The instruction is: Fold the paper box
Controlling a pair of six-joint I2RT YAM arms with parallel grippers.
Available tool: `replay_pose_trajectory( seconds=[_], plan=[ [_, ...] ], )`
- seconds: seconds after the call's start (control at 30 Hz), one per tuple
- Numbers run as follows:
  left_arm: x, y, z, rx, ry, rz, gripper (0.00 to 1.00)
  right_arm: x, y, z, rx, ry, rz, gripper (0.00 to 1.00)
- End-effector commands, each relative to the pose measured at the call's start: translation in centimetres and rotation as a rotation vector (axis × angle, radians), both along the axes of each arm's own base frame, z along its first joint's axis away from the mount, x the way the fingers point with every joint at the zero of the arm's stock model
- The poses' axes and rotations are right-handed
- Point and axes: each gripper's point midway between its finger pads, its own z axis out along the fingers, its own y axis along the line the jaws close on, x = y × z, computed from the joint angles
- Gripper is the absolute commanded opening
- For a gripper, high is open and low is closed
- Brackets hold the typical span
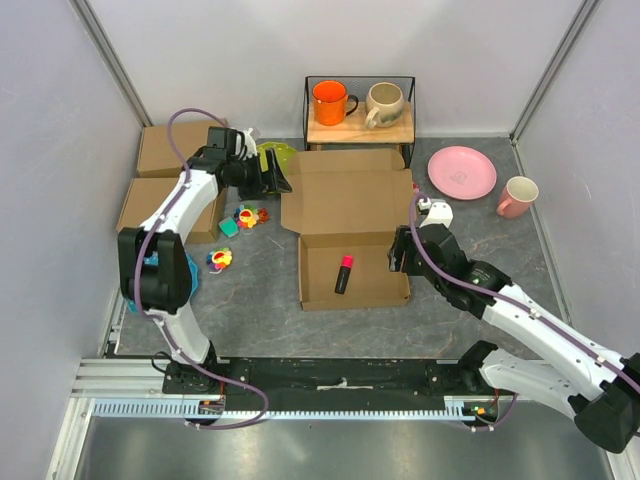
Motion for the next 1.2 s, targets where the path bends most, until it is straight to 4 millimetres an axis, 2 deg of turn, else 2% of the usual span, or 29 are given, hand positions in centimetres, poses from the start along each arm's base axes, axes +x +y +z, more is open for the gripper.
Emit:
replay_pose_trajectory(
  seconds=[0.0,0.17,0.4,0.63,0.73,0.77,0.83,0.93,1.0,1.03,1.07,1.1,1.13,1.17],
  plan=[
    [0.8,-2.0,0.6,-0.056,-0.018,-0.146,0.89,-0.1,0.7,3.9,0.059,-0.076,0.048,0.70],
    [1.9,-2.2,-1.9,-0.047,0.047,-0.154,0.86,-0.2,0.5,5.0,0.060,-0.102,0.058,0.70],
    [2.5,-2.8,-4.4,-0.032,0.091,-0.164,0.80,0.2,0.8,4.8,0.035,-0.096,0.075,0.70],
    [2.4,-4.4,-5.3,-0.017,0.098,-0.202,0.69,0.4,0.8,4.6,0.020,-0.097,0.074,0.71],
    [2.3,-4.8,-5.2,-0.024,0.093,-0.215,0.60,0.3,0.9,4.7,0.036,-0.097,0.072,0.70],
    [2.2,-4.8,-5.3,-0.025,0.093,-0.217,0.53,0.2,0.9,4.9,0.040,-0.098,0.073,0.71],
    [2.1,-4.8,-5.0,-0.026,0.086,-0.221,0.45,0.2,0.9,5.0,0.047,-0.096,0.072,0.71],
    [1.6,-4.7,-4.5,-0.024,0.071,-0.223,0.25,0.0,0.9,5.2,0.054,-0.095,0.070,0.70],
    [1.6,-4.6,-3.8,-0.024,0.040,-0.225,0.18,0.0,0.9,5.3,0.059,-0.093,0.065,0.70],
    [1.1,-4.6,-4.1,-0.021,0.043,-0.226,0.13,0.0,0.9,5.5,0.063,-0.095,0.063,0.69],
    [1.0,-4.4,-3.0,-0.021,0.016,-0.223,0.10,0.0,0.8,5.6,0.065,-0.096,0.060,0.69],
    [0.8,-4.3,-2.8,-0.016,0.003,-0.219,0.07,-0.1,0.7,5.7,0.068,-0.101,0.058,0.69],
    [0.4,-4.2,-3.1,-0.009,0.002,-0.218,0.04,-0.1,0.7,5.8,0.070,-0.100,0.055,0.69],
    [0.1,-4.1,-1.9,-0.005,-0.039,-0.219,0.03,-0.1,0.5,6.0,0.068,-0.105,0.051,0.69]
  ],
)
